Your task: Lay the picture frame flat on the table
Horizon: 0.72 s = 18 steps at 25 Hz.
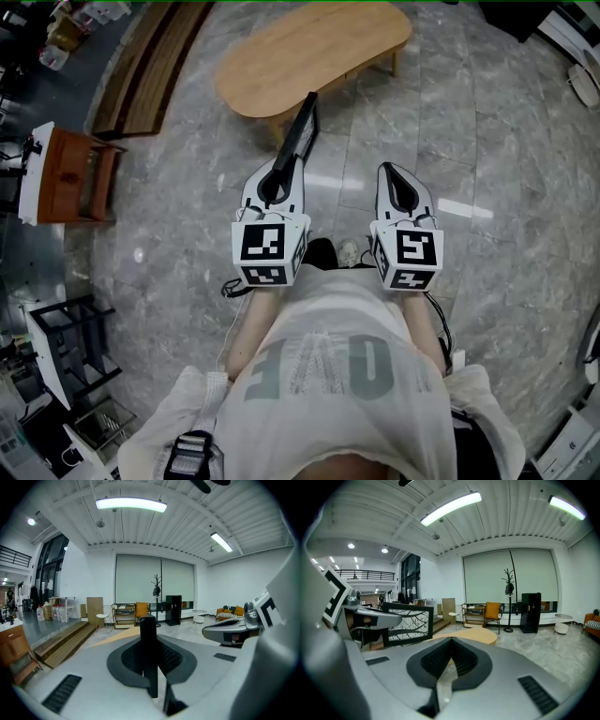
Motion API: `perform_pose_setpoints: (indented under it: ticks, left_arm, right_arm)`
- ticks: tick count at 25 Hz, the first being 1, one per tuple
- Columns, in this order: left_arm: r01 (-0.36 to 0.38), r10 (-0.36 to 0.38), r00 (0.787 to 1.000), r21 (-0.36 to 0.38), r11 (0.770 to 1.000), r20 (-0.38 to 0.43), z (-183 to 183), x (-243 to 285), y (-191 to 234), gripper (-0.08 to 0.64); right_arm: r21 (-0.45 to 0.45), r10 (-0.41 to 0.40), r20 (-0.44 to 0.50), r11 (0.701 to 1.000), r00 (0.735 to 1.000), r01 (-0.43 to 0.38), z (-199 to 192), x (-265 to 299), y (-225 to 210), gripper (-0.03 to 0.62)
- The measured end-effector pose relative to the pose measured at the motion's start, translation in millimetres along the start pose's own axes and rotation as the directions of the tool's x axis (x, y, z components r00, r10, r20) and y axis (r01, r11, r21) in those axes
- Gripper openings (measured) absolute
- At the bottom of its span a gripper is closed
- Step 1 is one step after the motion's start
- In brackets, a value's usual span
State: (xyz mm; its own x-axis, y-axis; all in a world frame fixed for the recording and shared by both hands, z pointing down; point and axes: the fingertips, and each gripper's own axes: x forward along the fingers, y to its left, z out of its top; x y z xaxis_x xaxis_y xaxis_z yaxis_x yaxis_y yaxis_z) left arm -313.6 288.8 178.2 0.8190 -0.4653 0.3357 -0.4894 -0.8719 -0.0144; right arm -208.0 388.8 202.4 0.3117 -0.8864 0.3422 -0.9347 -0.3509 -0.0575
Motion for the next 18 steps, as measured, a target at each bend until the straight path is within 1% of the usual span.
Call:
perform_pose_setpoints:
  ticks: [5,11,13,18]
  left_arm:
    - [-0.025,0.025,1.0,-0.004,1.0,0.0,-0.8,7.2,-5.3,0.032]
    - [-0.033,0.033,0.999,0.013,0.999,0.025,15.2,22.8,-6.6,0.032]
    - [-0.032,0.031,0.999,0.022,0.999,0.035,20.5,28.3,-9.4,0.032]
    - [-0.03,0.027,0.997,0.041,0.999,0.072,32.8,33.7,-10.6,0.032]
  right_arm:
    - [0.026,0.024,-0.026,0.999,0.999,-0.023,-13.3,3.5,-13.7,0.006]
    - [0.004,0.009,-0.007,1.0,1.0,-0.009,-2.3,8.0,-34.7,0.006]
    - [0.009,0.009,-0.001,1.0,1.0,-0.009,-2.1,8.8,-42.1,0.006]
    - [0.017,-0.022,0.02,1.0,1.0,0.022,1.3,10.6,-56.1,0.006]
